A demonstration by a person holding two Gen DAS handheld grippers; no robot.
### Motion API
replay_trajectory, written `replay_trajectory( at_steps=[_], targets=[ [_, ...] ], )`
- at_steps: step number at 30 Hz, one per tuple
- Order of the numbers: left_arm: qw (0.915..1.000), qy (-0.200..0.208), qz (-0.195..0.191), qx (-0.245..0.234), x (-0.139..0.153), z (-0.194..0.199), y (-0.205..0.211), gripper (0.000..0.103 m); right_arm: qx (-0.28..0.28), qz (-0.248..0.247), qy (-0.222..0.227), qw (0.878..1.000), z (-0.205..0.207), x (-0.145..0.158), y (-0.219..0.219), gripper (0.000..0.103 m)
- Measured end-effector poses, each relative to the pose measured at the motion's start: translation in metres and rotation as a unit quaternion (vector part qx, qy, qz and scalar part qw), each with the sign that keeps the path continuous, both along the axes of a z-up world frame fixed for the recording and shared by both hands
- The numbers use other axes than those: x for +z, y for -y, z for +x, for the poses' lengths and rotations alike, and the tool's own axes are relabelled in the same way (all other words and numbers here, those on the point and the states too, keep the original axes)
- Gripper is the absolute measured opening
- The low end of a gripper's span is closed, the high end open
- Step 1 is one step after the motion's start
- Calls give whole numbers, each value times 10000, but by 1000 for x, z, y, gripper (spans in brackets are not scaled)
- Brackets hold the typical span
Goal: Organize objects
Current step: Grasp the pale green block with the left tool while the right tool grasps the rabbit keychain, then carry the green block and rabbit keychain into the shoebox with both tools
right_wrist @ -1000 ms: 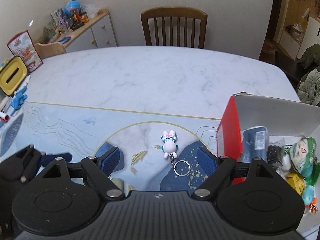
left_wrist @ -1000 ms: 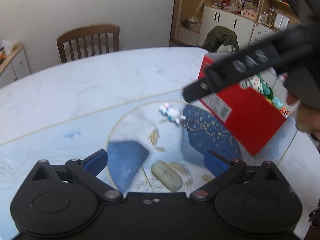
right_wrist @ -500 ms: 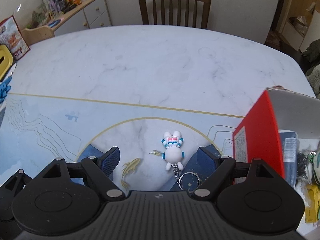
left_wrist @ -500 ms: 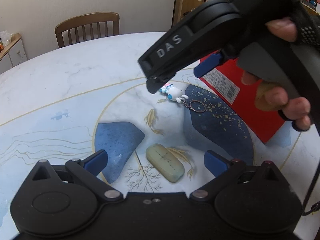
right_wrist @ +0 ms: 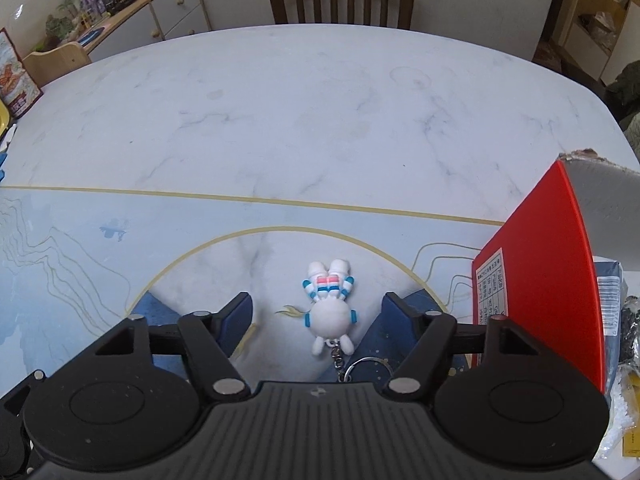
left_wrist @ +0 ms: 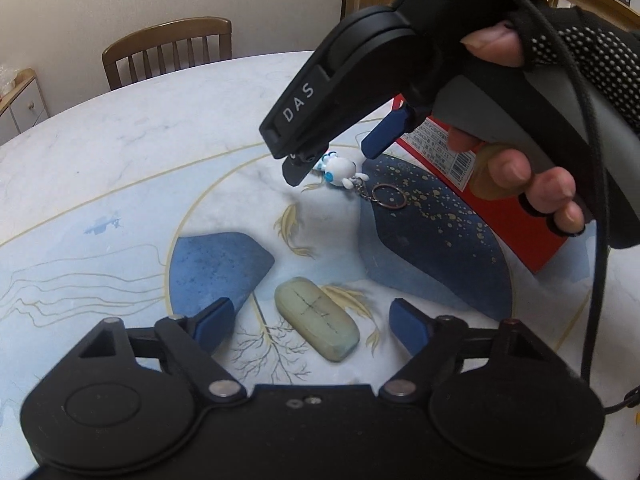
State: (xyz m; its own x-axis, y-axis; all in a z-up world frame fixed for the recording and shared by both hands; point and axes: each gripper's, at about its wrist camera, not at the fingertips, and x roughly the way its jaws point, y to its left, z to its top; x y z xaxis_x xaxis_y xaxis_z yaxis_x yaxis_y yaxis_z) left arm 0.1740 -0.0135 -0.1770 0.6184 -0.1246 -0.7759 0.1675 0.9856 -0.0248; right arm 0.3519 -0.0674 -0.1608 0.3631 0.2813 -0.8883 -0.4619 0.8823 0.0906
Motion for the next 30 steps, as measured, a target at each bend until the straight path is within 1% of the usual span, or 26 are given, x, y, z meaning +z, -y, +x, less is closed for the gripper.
replay_trajectory(
  at_steps=[1, 2, 4, 6, 8, 9, 12, 13, 15, 17, 19, 20, 22, 25, 30],
  targets=[
    [10000, -19, -25, -4, 0, 0, 0, 78, -3, -20, -11, 10000, 1, -1, 0, 67],
    [10000, -17, -25, -2, 0, -1, -1, 78, -5, -40, -20, 10000, 2, -3, 1, 66],
    [10000, -27, -13, -12, 1, -1, 0, 76, -6, -58, -41, 10000, 3, -4, 1, 59],
    [10000, -25, 12, 4, 1, -3, 0, 73, 1, -76, -63, 10000, 3, -6, 0, 54],
    [10000, -28, 83, 19, 1, -3, 1, 71, 36, -113, -31, 9999, 3, -7, -1, 52],
    [9999, -24, 127, 25, 1, -3, 2, 68, 53, -138, -7, 9999, 2, -8, -2, 50],
    [9998, -2, 207, 12, 2, -3, 2, 60, 49, -169, 34, 9998, 2, -8, -4, 39],
    [9998, -6, 213, 13, 2, -2, 1, 57, 39, -183, 39, 9998, 2, -8, -4, 37],
    [9998, -23, 188, 17, 3, -1, -1, 55, 45, -217, 56, 9997, 1, -7, -5, 34],
    [9998, -26, 195, 1, 4, -2, -2, 50, 43, -236, 64, 9997, -1, -7, -4, 33],
    [9998, -28, 188, -45, 5, -2, -3, 40, 35, -249, 76, 9997, -2, -7, -5, 30],
    [9998, -30, 188, -55, 5, -2, -3, 38, 18, -271, 87, 9996, -2, -7, -5, 28],
    [9998, -40, 189, -70, 6, -1, -4, 29, -7, -267, 75, 9996, -4, -6, -4, 28],
    [9999, -96, 120, -33, 7, 0, -9, 25, -45, -273, 38, 9996, -10, -5, -2, 28],
    [9999, -143, 64, 71, 7, 2, -17, 24, -162, -132, -92, 9997, -19, -1, 4, 28]
  ],
)
